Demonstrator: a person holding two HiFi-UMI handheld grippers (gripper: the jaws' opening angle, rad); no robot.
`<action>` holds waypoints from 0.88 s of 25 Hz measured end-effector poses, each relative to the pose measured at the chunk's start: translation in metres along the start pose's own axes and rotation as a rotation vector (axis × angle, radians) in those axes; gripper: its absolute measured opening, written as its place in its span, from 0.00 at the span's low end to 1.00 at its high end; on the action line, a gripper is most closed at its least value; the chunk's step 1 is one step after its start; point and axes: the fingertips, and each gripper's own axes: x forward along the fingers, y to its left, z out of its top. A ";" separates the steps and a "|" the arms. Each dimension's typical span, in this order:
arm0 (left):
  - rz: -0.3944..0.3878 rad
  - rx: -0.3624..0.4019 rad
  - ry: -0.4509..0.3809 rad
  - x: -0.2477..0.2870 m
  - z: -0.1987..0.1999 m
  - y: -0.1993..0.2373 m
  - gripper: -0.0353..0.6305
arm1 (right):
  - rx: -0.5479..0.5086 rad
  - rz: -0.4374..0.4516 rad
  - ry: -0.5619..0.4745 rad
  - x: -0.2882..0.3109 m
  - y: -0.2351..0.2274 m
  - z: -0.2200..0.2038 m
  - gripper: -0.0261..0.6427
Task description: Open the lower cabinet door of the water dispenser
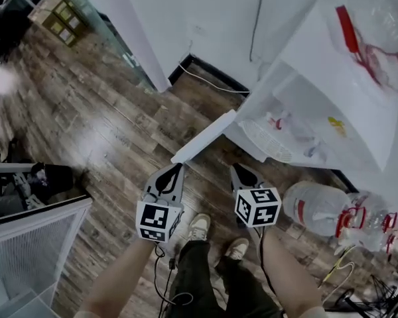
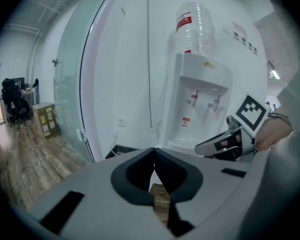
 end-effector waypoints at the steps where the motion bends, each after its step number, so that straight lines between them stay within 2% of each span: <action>1: -0.003 0.009 -0.005 -0.002 0.009 -0.007 0.06 | -0.001 -0.010 -0.013 -0.014 -0.004 0.005 0.08; 4: -0.018 0.043 -0.014 -0.006 0.034 -0.028 0.06 | -0.017 -0.029 -0.042 -0.054 -0.011 0.017 0.05; 11: -0.081 0.095 -0.027 -0.024 0.083 -0.082 0.06 | -0.012 -0.059 -0.111 -0.144 -0.015 0.043 0.05; 16: -0.153 0.140 -0.033 -0.041 0.118 -0.130 0.06 | -0.021 -0.068 -0.169 -0.207 -0.016 0.065 0.05; 22: -0.219 0.181 -0.095 -0.067 0.174 -0.179 0.06 | -0.086 -0.062 -0.209 -0.277 -0.003 0.093 0.05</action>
